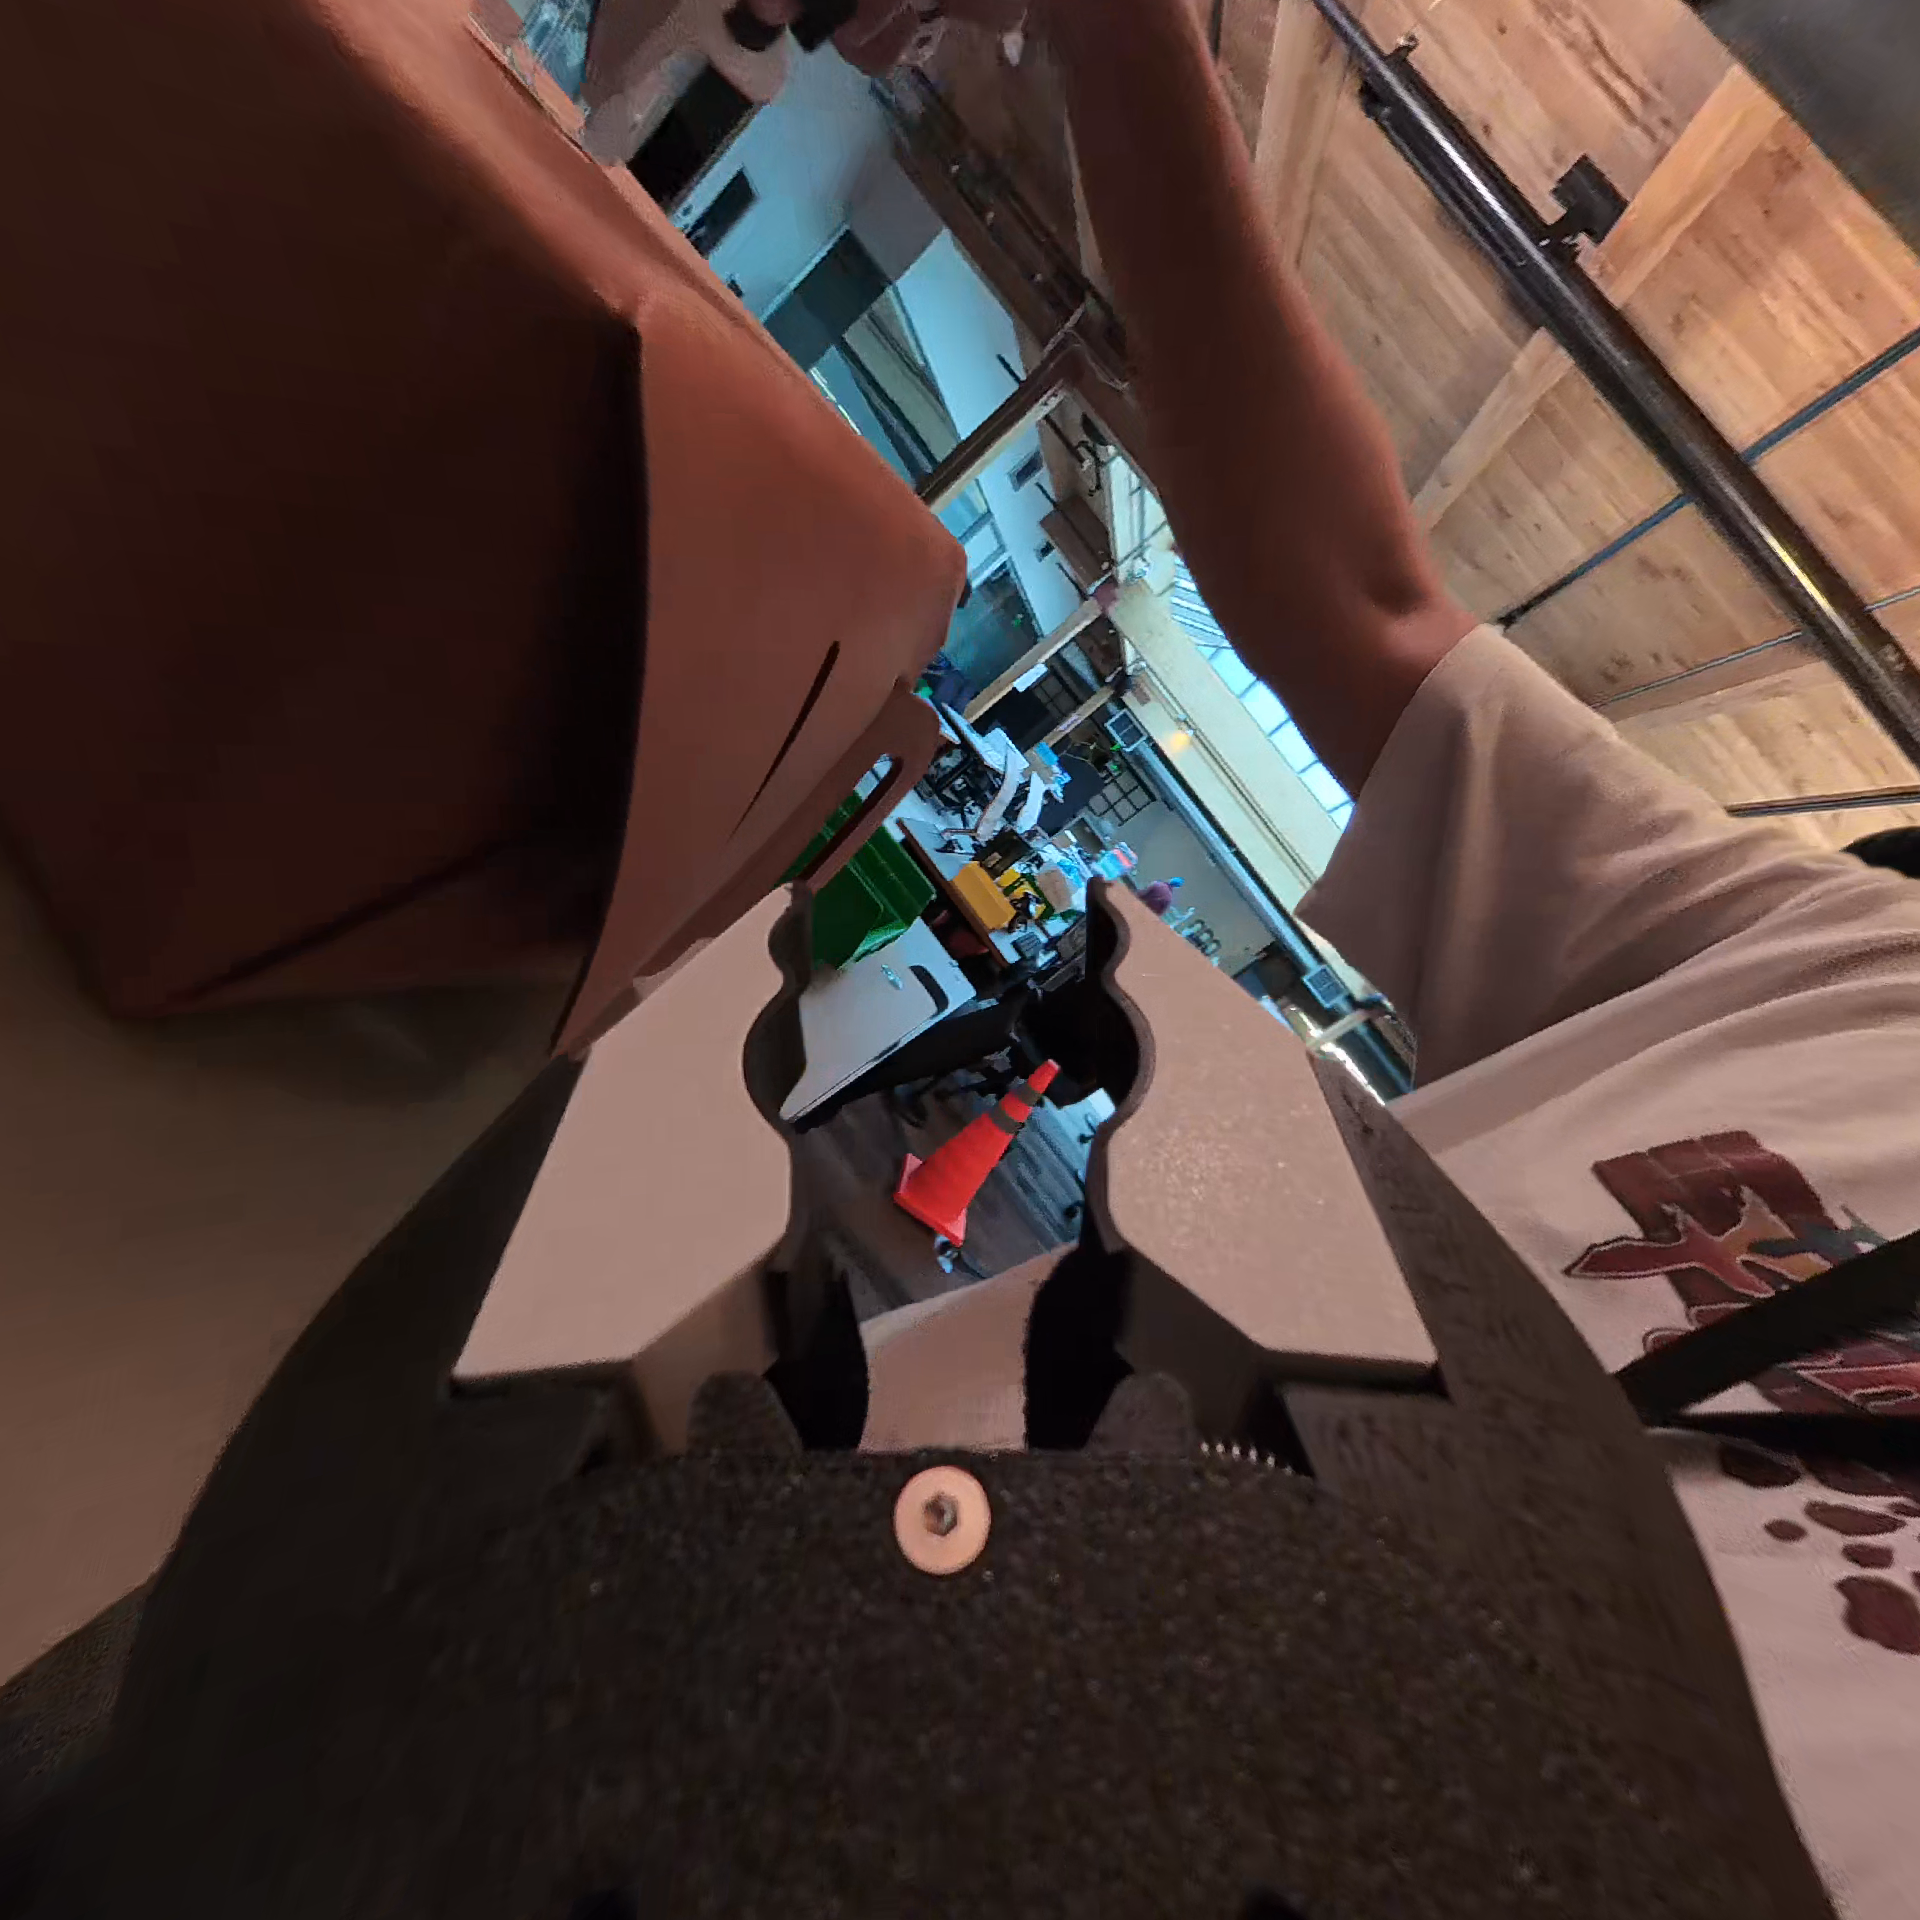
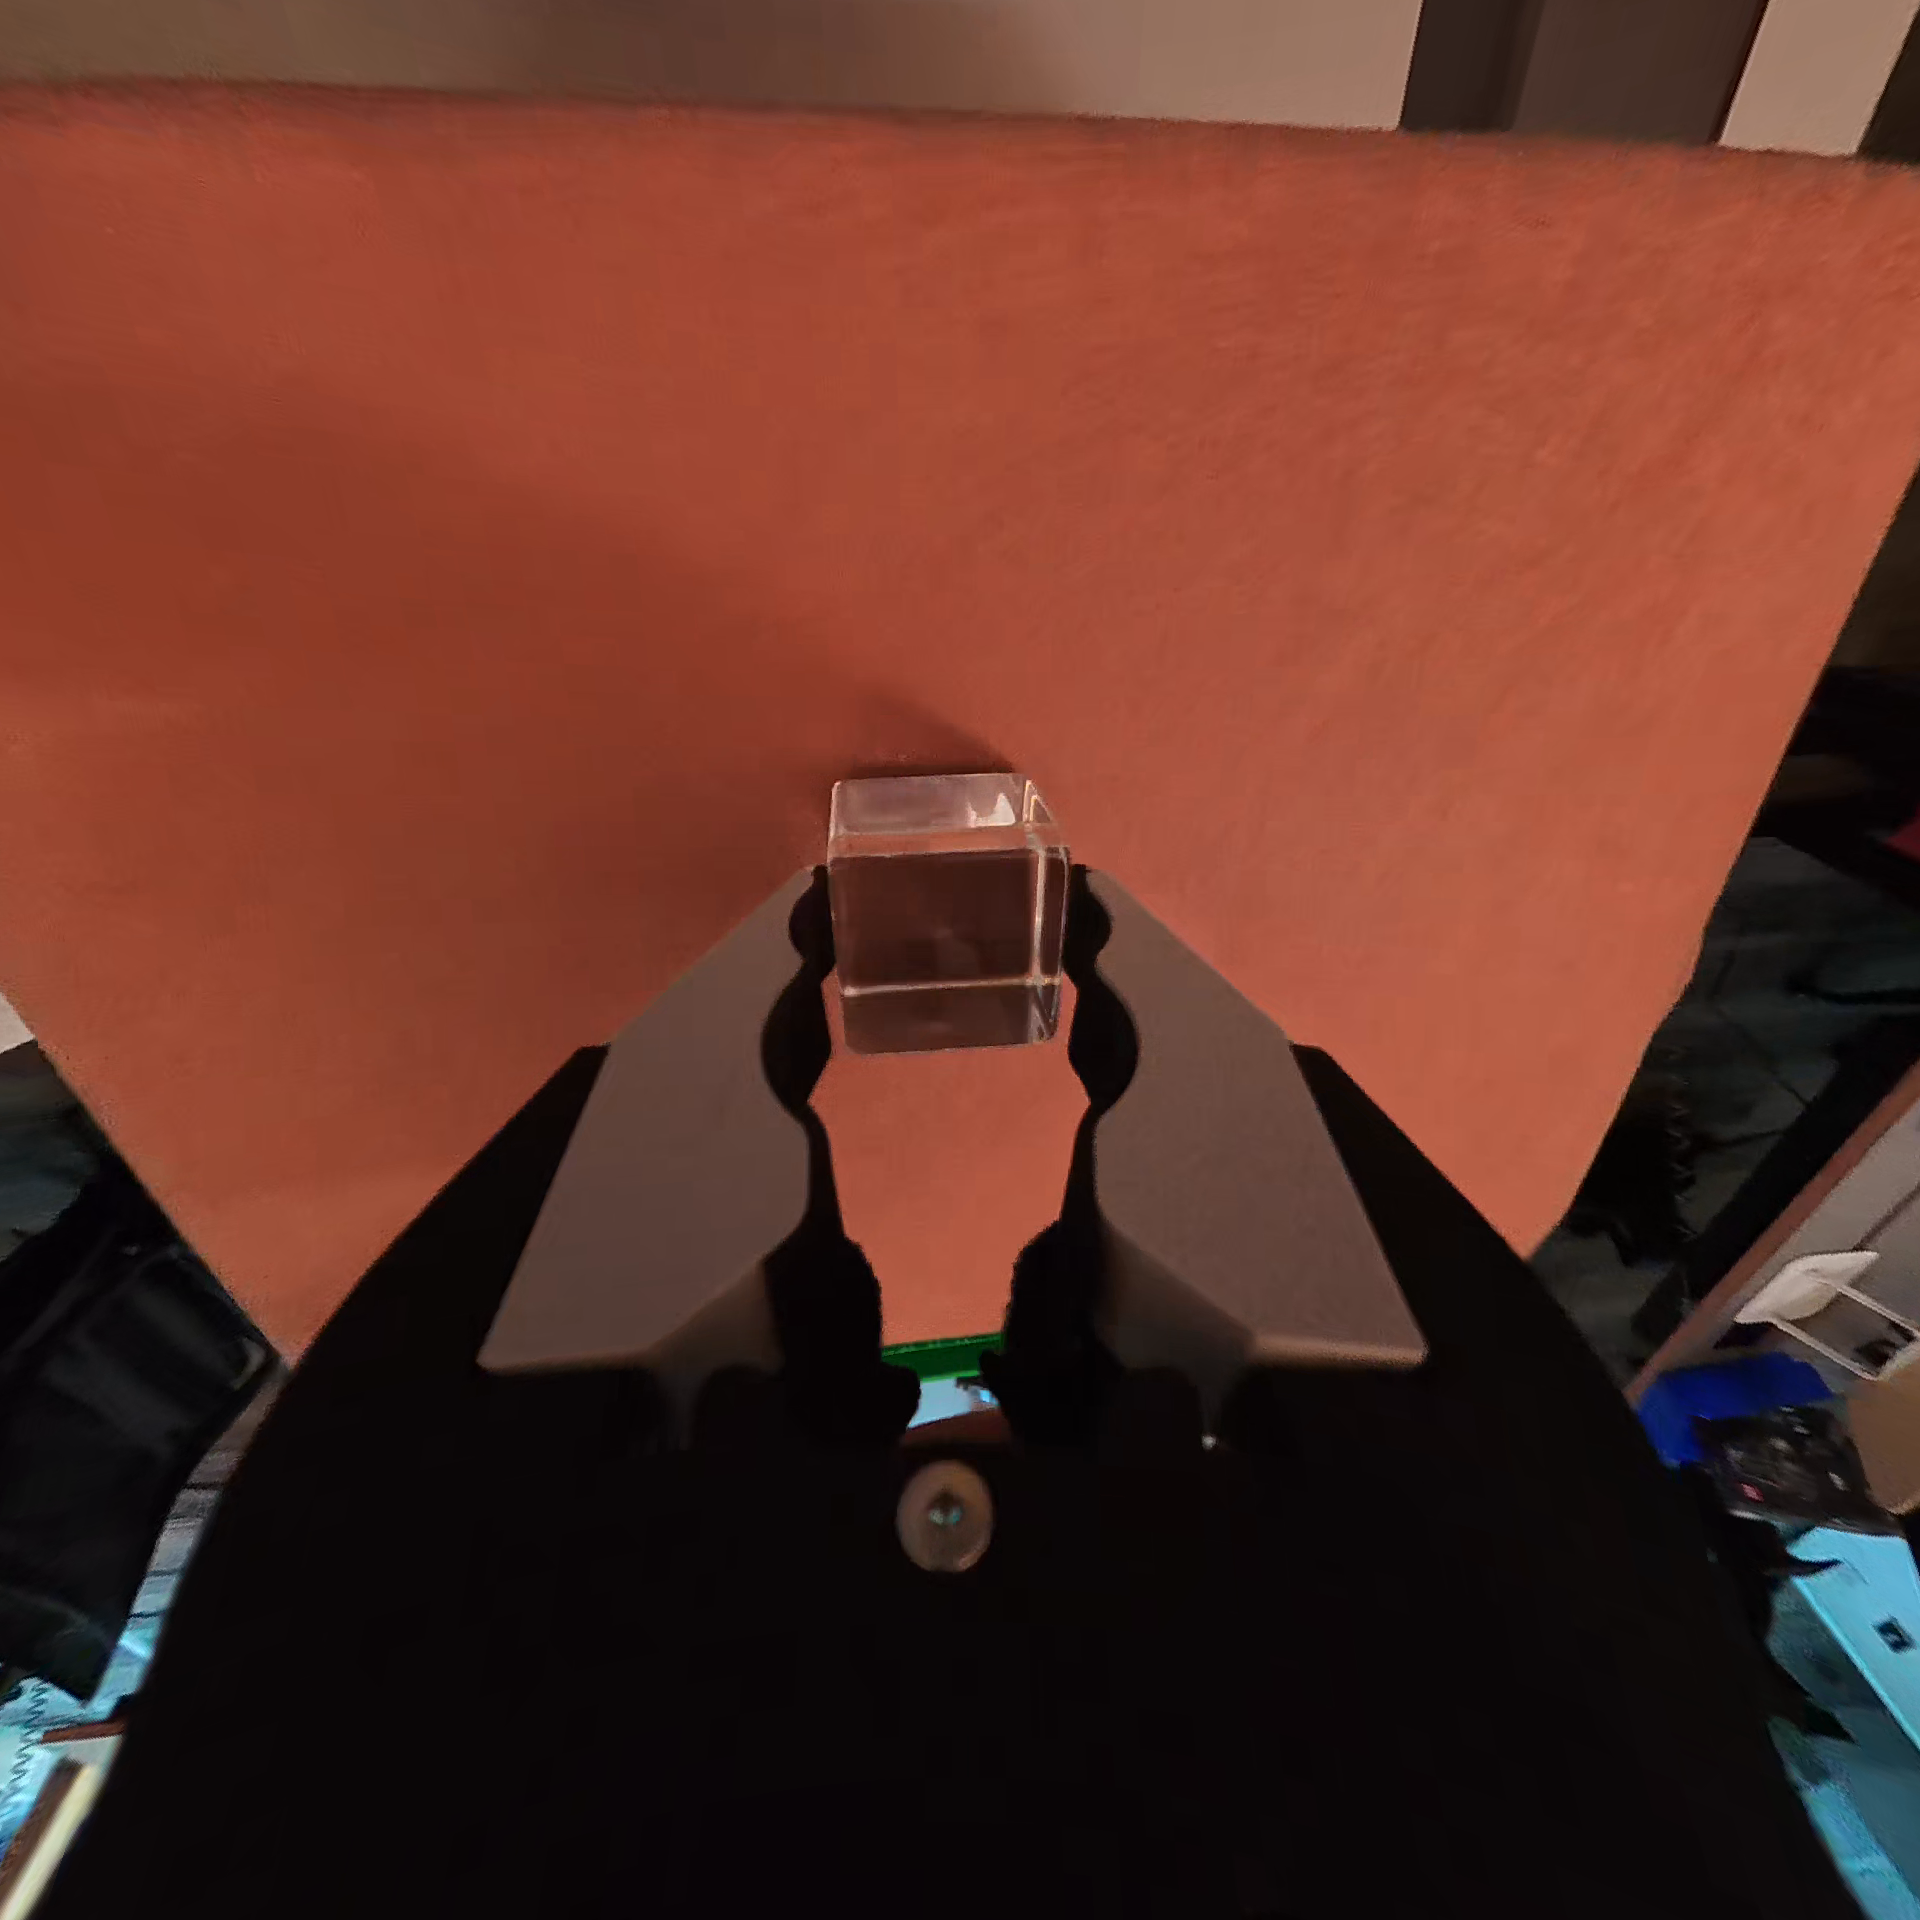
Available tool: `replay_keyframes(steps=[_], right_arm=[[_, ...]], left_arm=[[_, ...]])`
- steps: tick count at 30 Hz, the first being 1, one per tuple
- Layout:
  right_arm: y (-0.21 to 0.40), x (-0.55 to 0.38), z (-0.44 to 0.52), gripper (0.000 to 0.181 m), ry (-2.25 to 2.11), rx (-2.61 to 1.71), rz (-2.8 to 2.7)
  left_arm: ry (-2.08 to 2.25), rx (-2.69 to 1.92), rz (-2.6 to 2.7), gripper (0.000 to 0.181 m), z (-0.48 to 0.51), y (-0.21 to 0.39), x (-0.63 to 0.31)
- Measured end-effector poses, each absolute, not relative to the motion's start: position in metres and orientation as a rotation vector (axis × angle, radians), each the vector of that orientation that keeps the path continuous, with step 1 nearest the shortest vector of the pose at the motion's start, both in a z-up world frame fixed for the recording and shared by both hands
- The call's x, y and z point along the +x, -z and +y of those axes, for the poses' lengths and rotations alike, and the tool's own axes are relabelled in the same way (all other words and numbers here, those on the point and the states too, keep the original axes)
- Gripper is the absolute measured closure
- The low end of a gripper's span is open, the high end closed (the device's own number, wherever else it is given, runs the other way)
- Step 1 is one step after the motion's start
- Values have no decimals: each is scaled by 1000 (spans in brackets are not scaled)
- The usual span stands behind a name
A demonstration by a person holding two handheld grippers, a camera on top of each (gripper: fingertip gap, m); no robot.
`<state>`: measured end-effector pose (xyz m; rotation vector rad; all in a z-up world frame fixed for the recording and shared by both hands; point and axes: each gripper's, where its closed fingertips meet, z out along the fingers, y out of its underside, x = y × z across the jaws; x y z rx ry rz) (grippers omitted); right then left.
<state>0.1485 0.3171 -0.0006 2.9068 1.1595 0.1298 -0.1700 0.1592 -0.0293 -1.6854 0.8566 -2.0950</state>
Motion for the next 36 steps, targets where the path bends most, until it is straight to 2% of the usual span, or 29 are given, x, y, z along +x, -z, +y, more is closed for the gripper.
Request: replay_keyframes(steps=[23,31,34,36], right_arm=[[13,150,309,138,-149,2800,1216],[10,151,307,127,-161,2822,1245],[-6,149,314,107,-193,2906,1291],[-28,143,321,106,-172,3025,1343]], left_arm=[[1954,-1702,1011,127,137,34,-181],[1869,-1723,1128,127,126,41,-175],[1830,-1723,1160,127,125,42,-175],[1747,-1740,1185,127,131,47,-178]])
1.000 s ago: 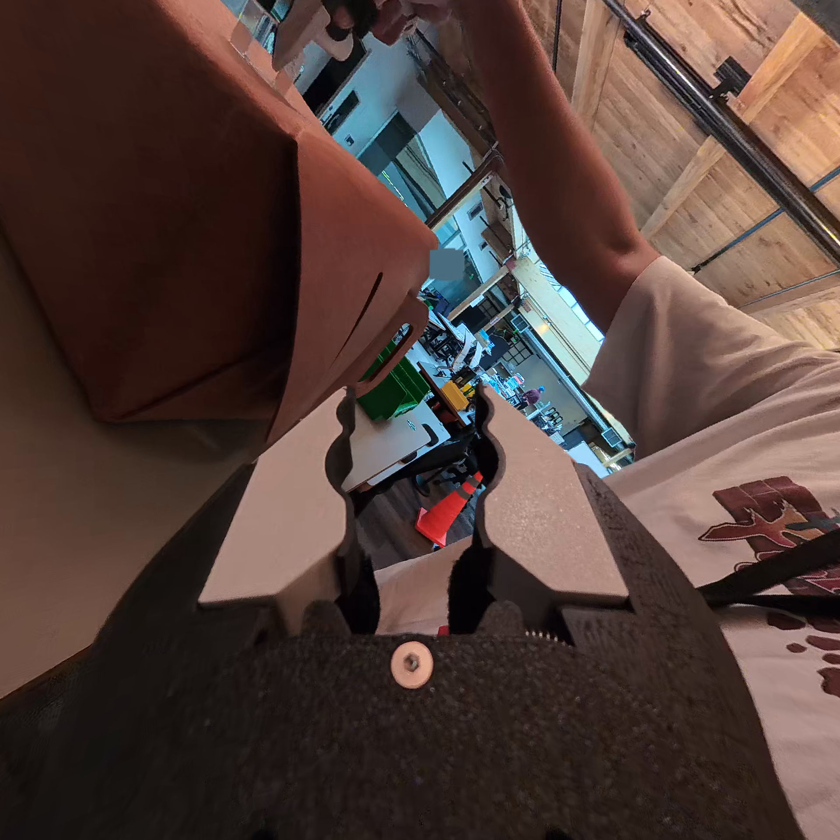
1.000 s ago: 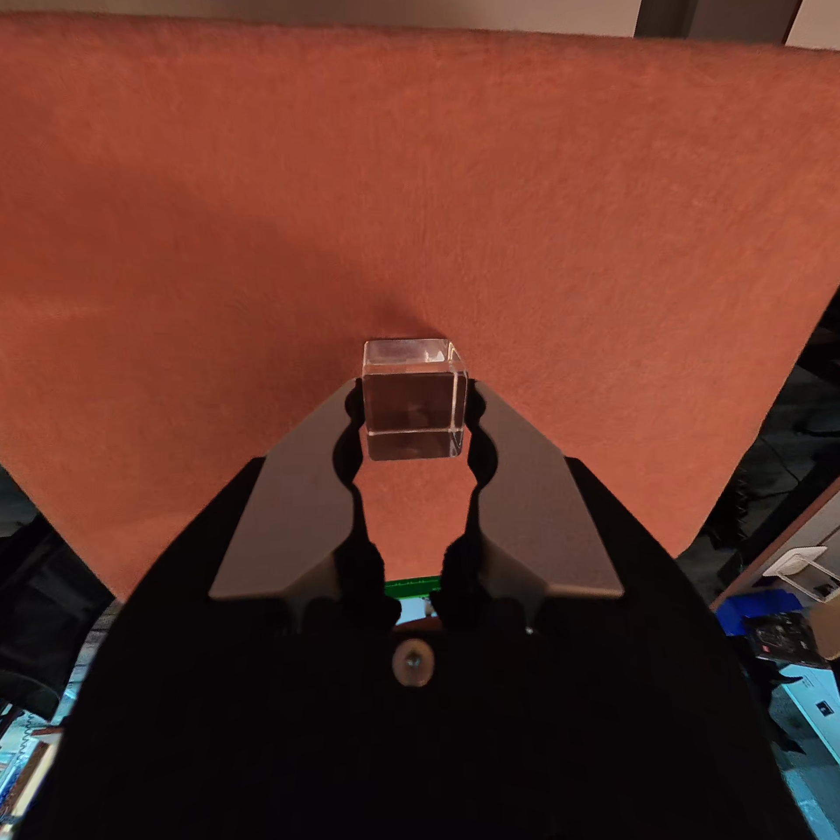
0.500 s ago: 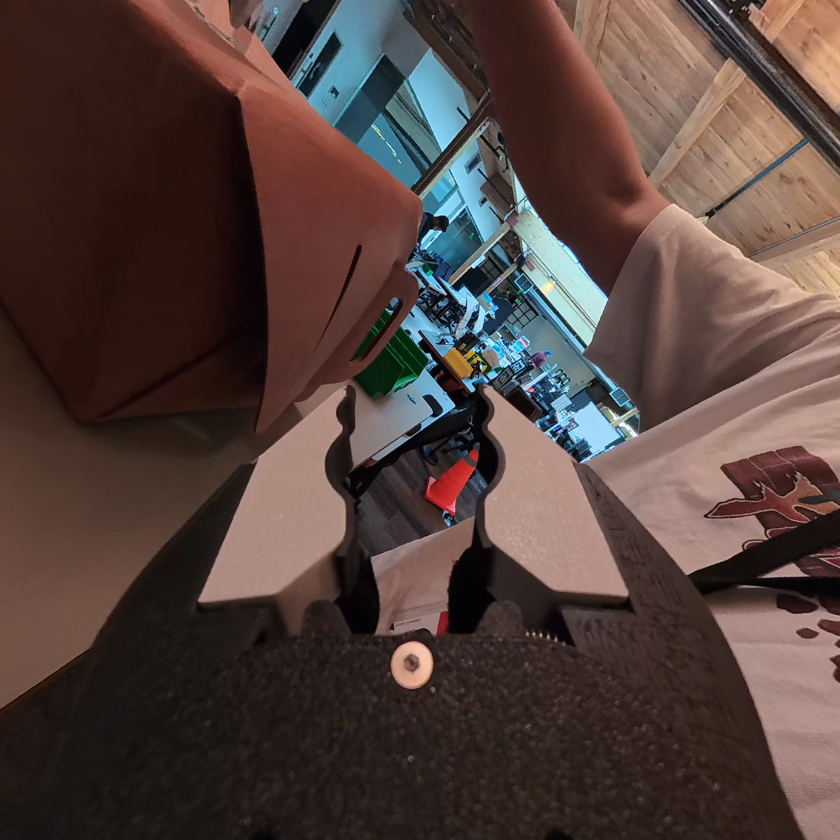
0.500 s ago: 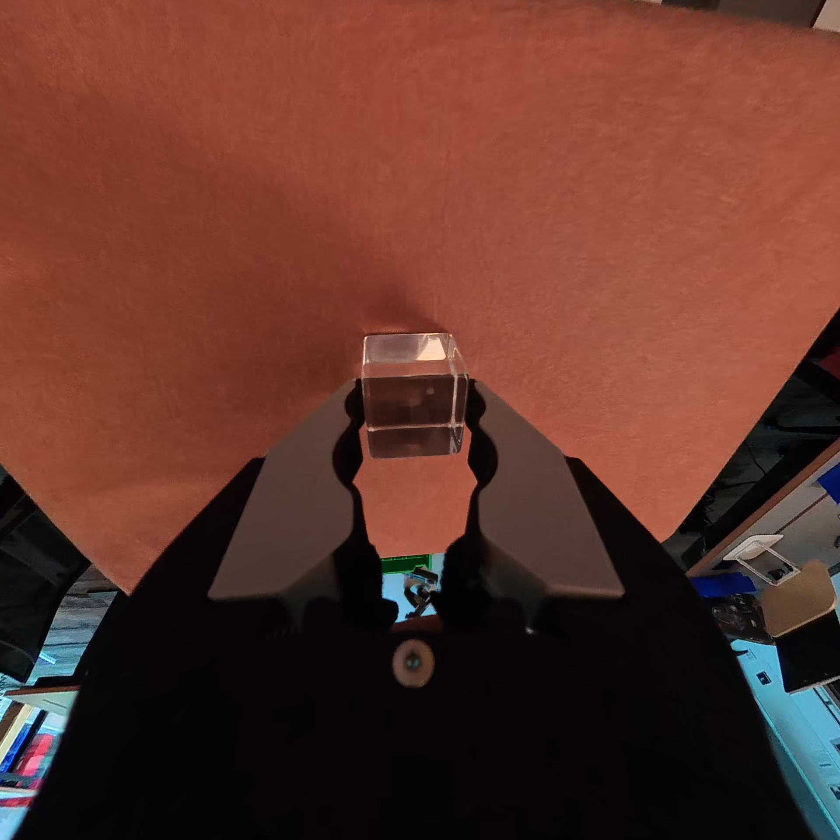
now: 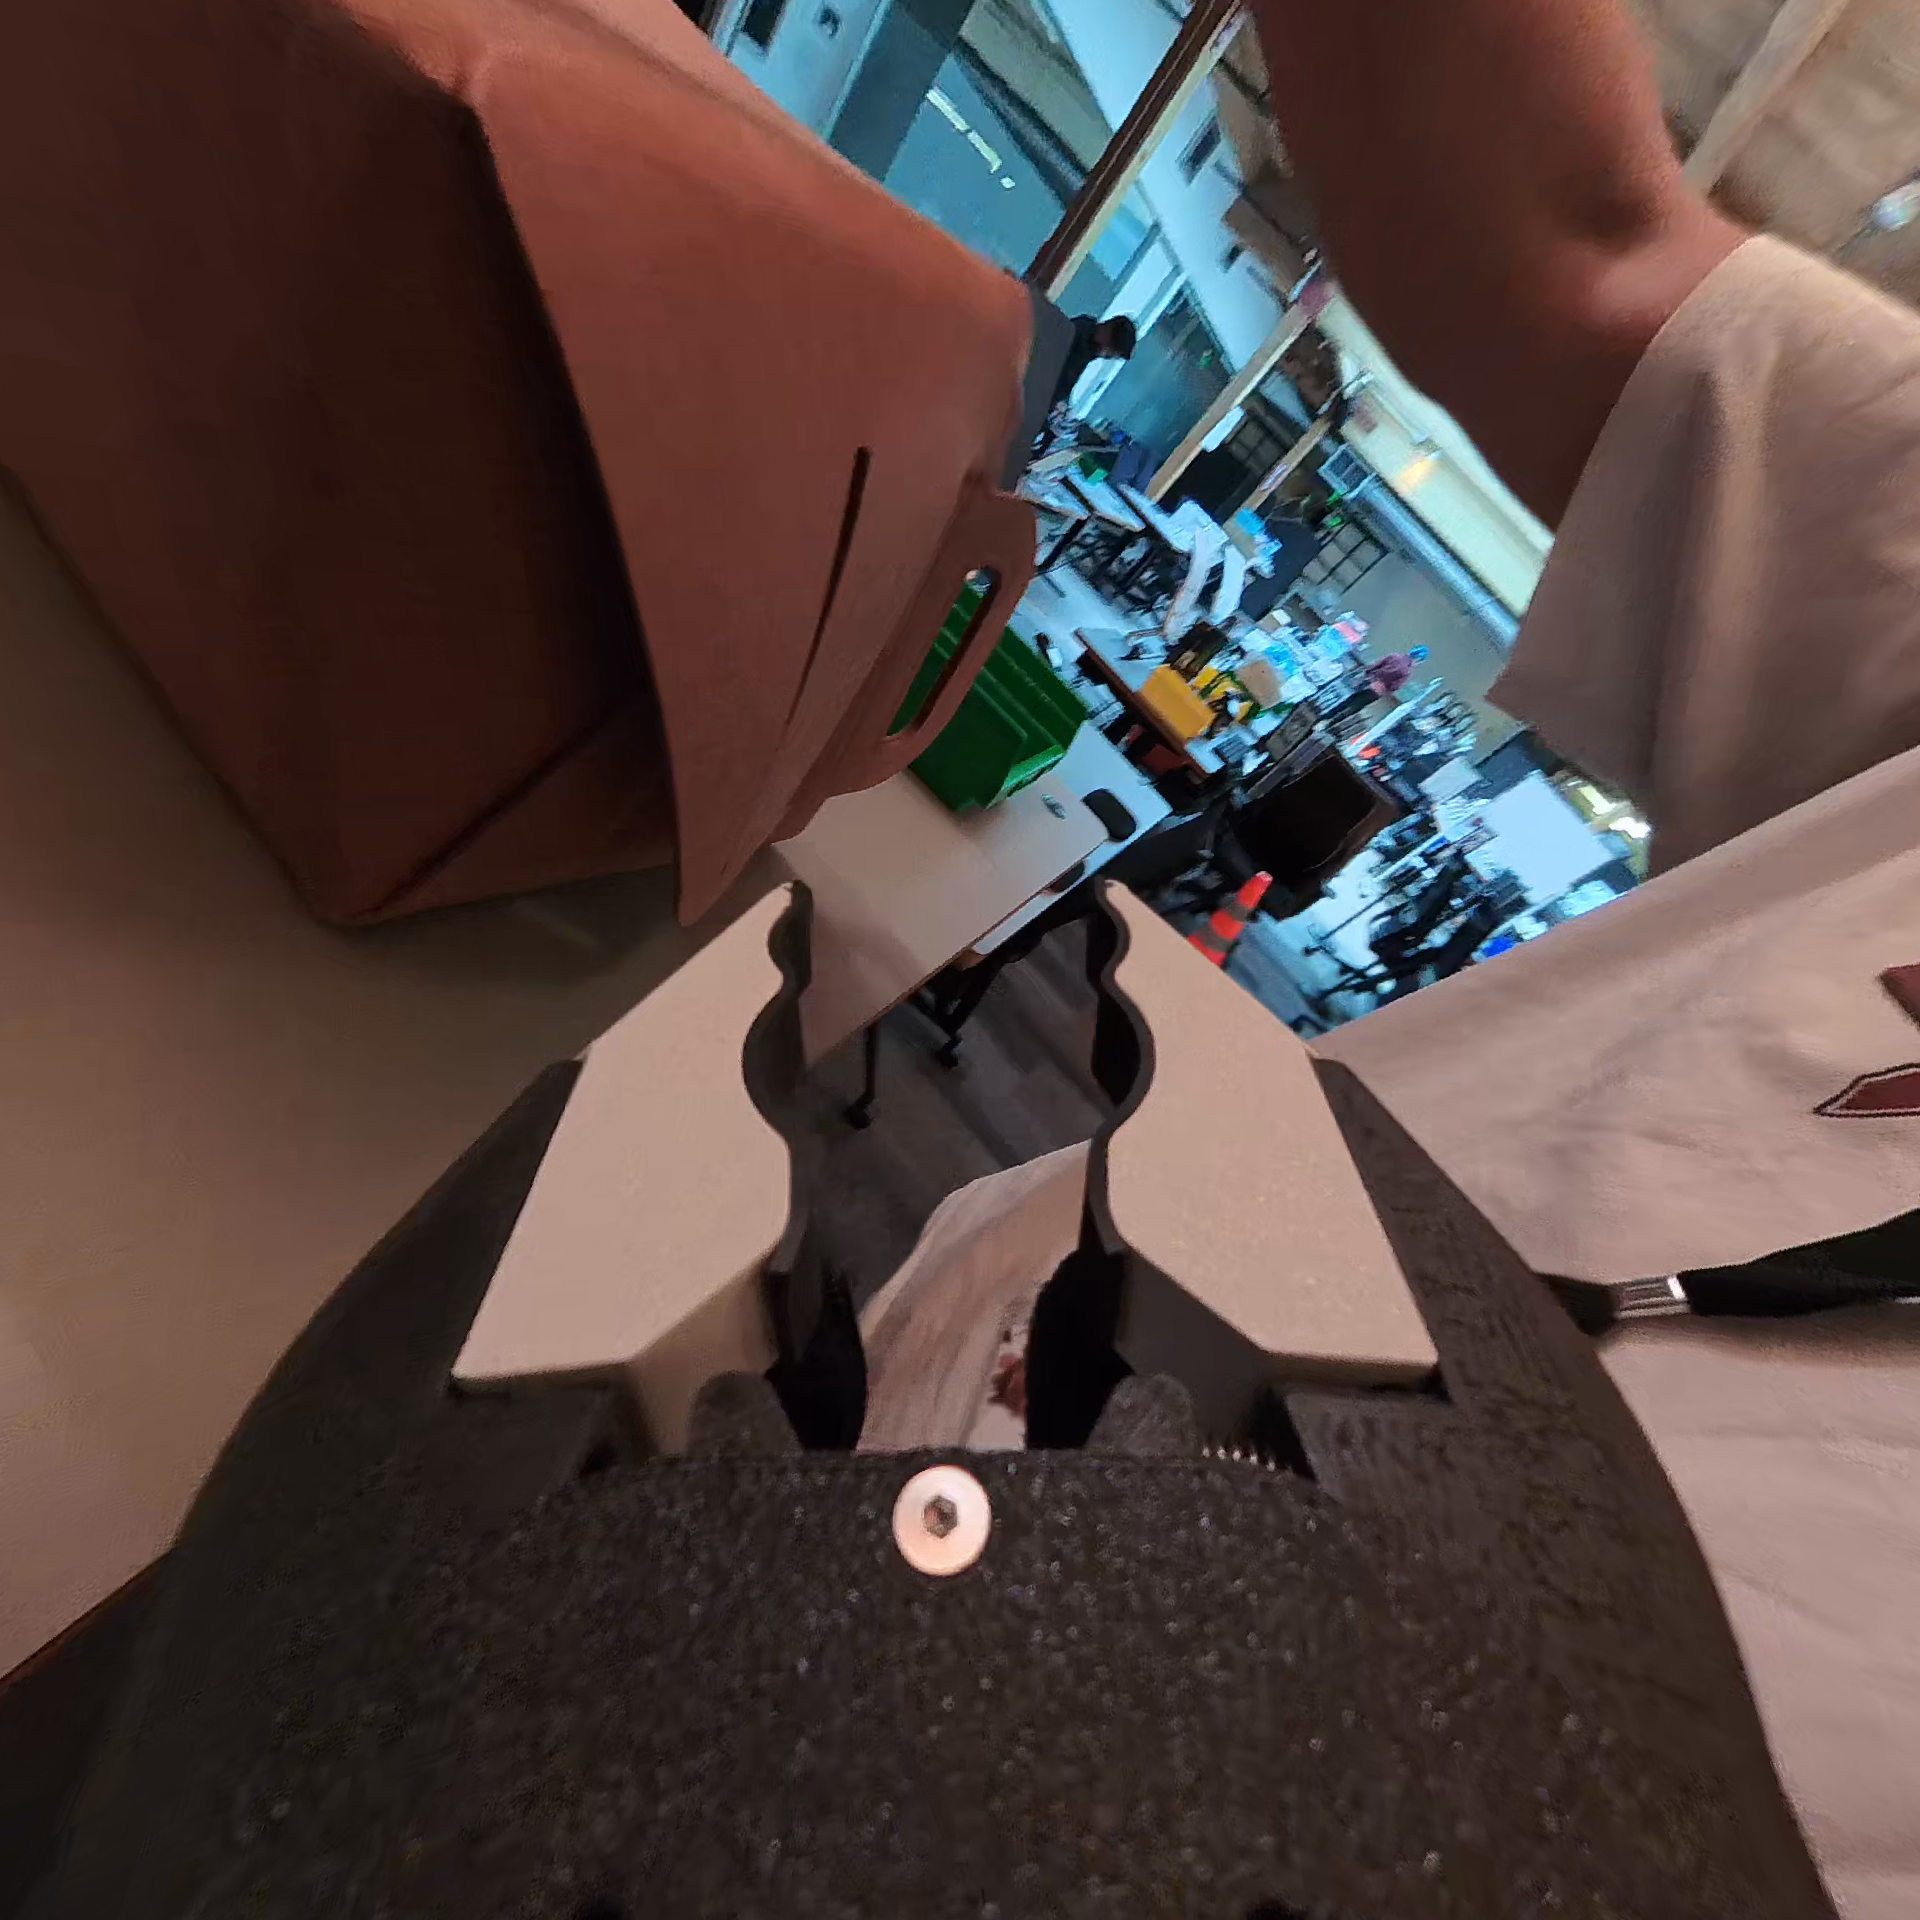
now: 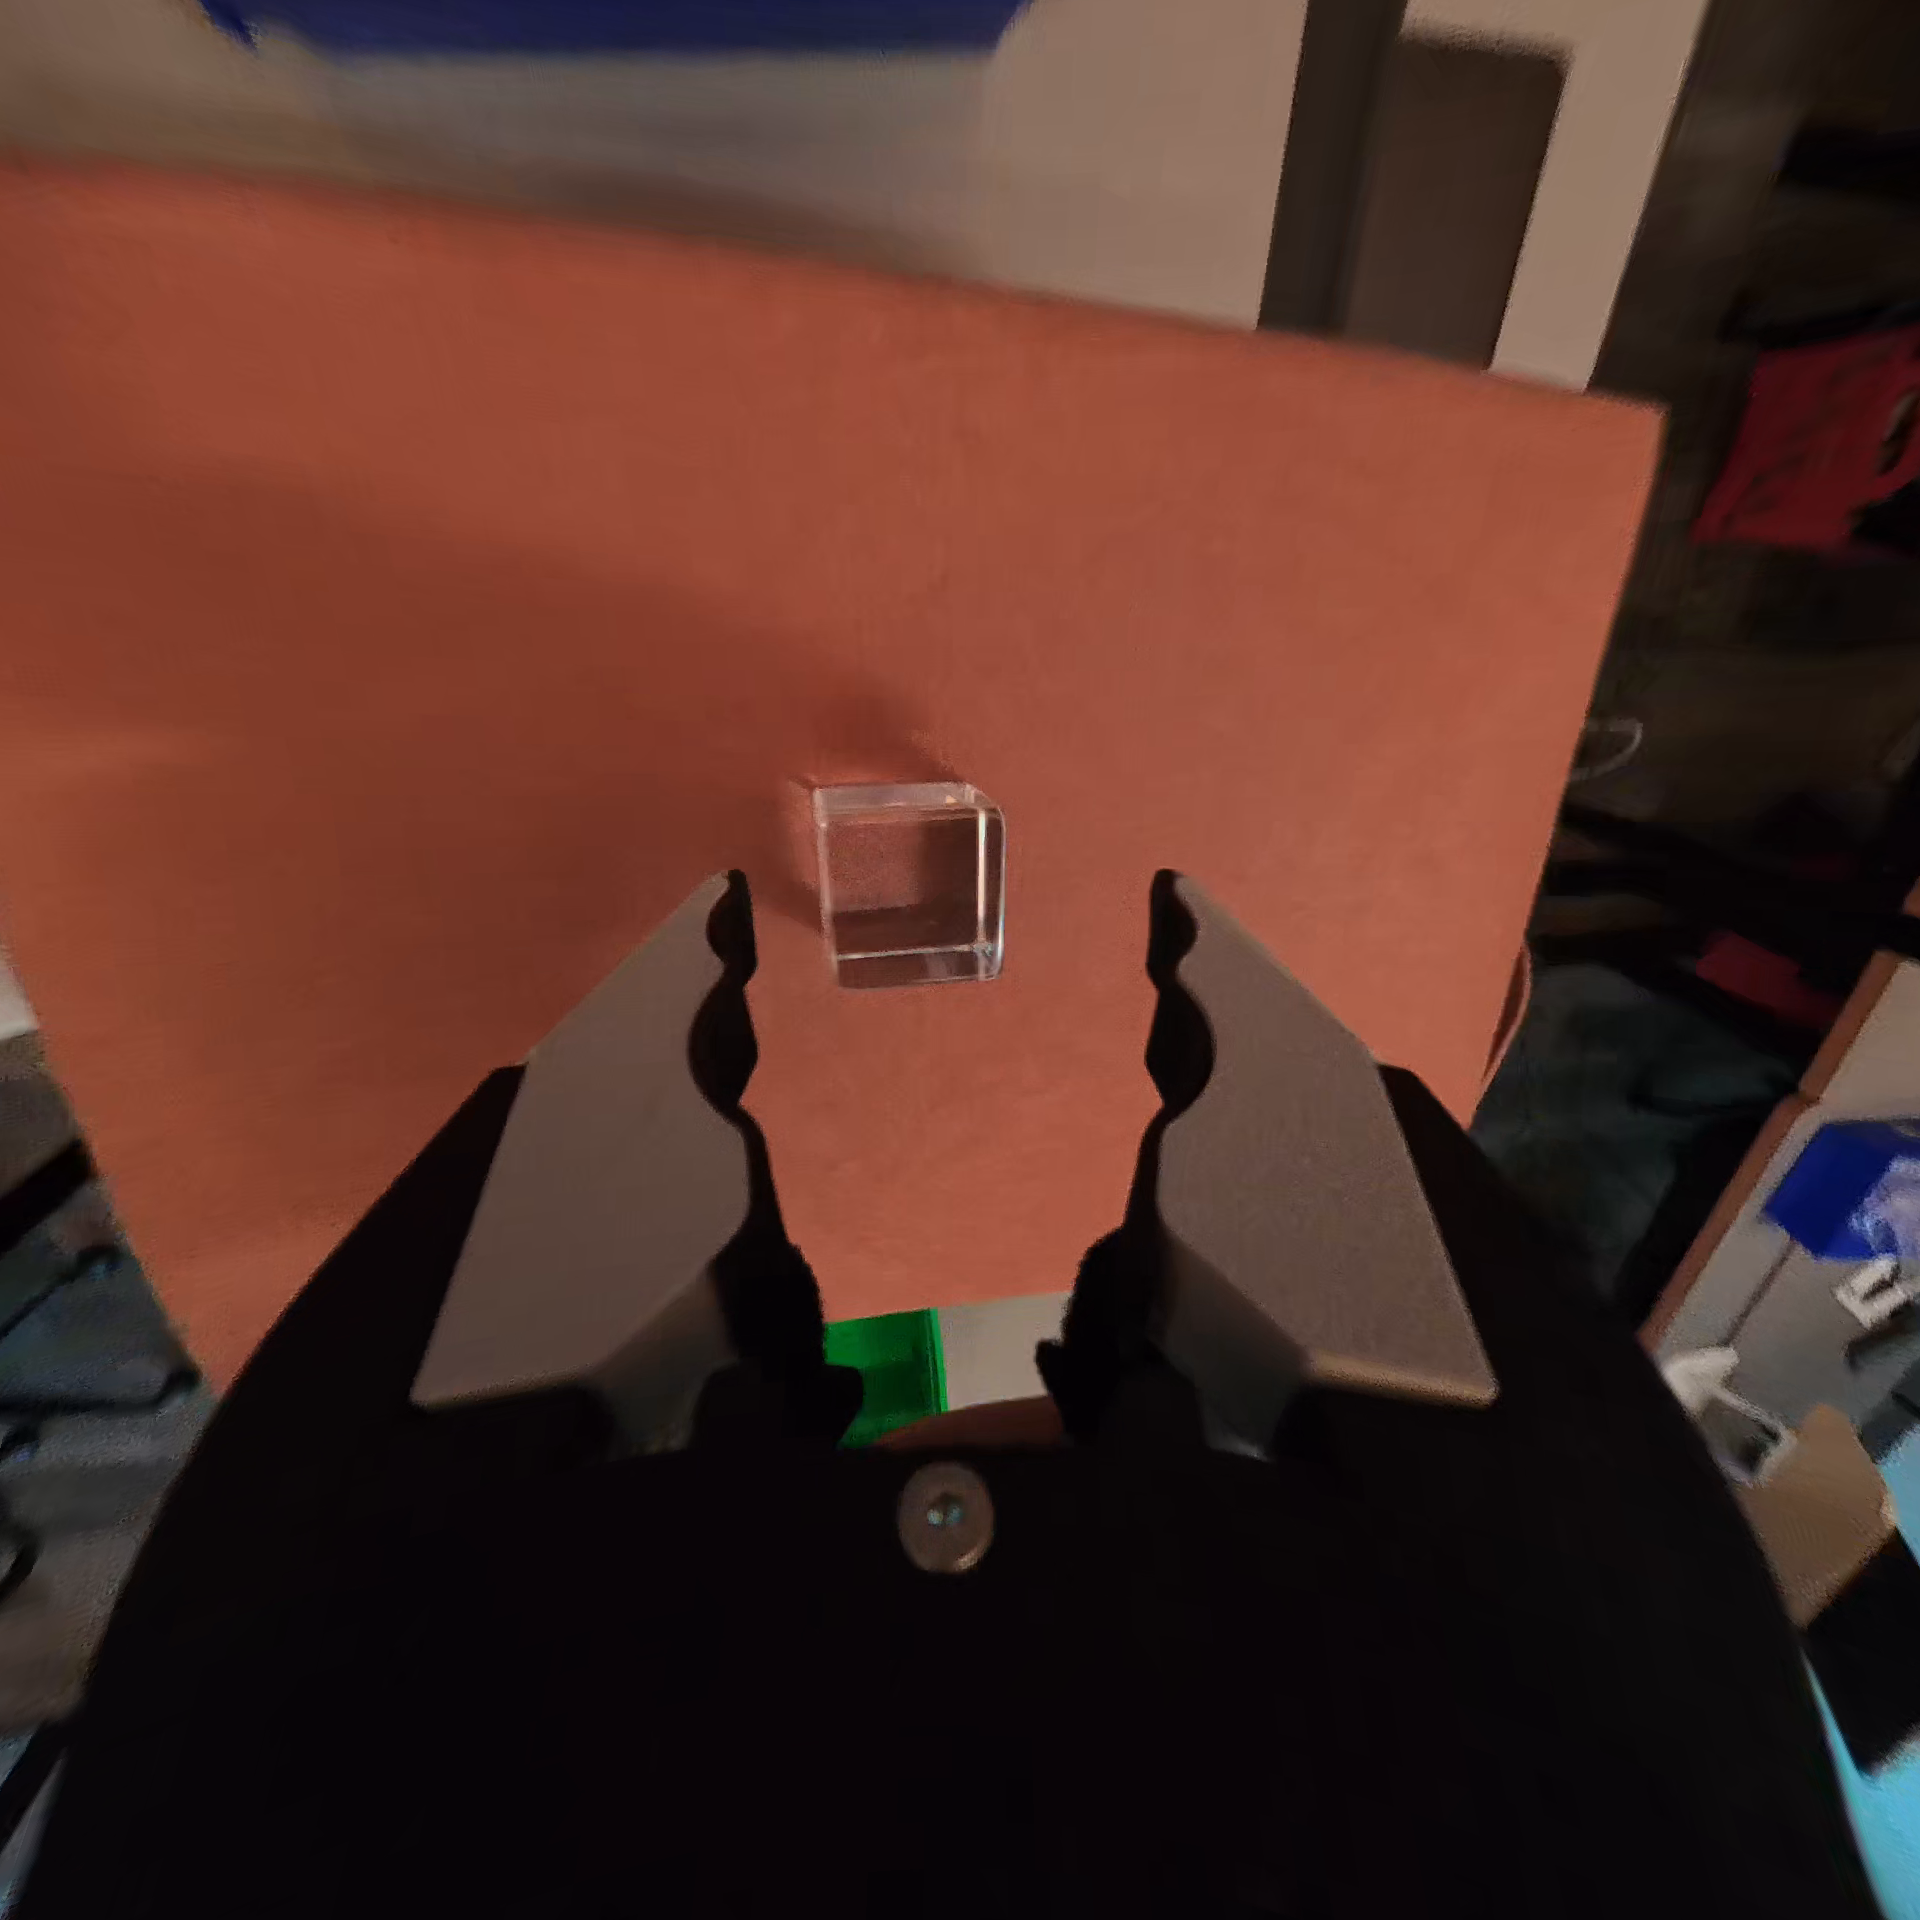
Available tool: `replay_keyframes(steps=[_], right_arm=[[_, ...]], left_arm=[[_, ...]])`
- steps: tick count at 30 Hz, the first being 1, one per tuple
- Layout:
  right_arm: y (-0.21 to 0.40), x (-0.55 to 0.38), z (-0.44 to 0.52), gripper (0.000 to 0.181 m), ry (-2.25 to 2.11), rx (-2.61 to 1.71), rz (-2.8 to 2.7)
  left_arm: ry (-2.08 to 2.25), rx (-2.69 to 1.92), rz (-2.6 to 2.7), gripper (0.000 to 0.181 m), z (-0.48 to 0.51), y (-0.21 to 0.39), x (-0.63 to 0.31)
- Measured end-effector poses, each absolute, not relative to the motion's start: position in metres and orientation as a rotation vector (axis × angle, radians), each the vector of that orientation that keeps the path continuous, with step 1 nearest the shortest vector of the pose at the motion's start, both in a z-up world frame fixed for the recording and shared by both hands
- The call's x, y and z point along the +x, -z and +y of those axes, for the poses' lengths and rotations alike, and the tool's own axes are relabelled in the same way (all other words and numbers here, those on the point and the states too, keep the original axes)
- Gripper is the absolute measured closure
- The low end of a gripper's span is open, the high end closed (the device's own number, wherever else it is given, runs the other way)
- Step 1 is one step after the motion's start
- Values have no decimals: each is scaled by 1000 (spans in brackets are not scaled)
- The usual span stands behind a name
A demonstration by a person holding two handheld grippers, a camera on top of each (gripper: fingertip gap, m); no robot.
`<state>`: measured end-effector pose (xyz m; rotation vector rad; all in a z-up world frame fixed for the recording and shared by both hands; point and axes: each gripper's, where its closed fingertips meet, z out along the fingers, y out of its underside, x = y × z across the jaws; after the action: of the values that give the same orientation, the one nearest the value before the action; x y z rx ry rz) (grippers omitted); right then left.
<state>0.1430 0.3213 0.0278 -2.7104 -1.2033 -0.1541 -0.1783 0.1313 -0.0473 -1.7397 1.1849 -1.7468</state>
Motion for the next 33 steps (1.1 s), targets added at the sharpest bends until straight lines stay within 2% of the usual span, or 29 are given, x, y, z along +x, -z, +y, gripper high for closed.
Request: replay_keyframes(steps=[3,6,8,10,16,22,28,30,33], right_arm=[[-52,135,314,110,137,-2628,-1179],[-77,75,280,109,-94,-2427,-1114],[-90,24,232,109,-223,-2173,-1107],[-88,-16,167,118,-361,-1975,-1064],[12,-67,24,119,-624,-1934,-682],[88,-90,-36,119,-840,-2005,-286],[92,-82,-50,119,-832,-2001,-178],[92,-79,-47,120,-793,-2014,-188],[82,-74,-31,119,-675,-1975,-245]], left_arm=[[1658,-1744,1216,127,143,52,-185],[1505,-1714,1301,127,176,57,-190],[1258,-1772,1447,127,218,81,-195],[956,-1868,1657,127,263,114,-202],[497,-1885,2023,127,373,188,-183],[304,-1828,2374,126,389,247,-170],[99,-1737,2541,126,397,282,-173],[142,-1775,2568,137,395,288,-174],[135,-1862,2469,137,416,282,-174]])
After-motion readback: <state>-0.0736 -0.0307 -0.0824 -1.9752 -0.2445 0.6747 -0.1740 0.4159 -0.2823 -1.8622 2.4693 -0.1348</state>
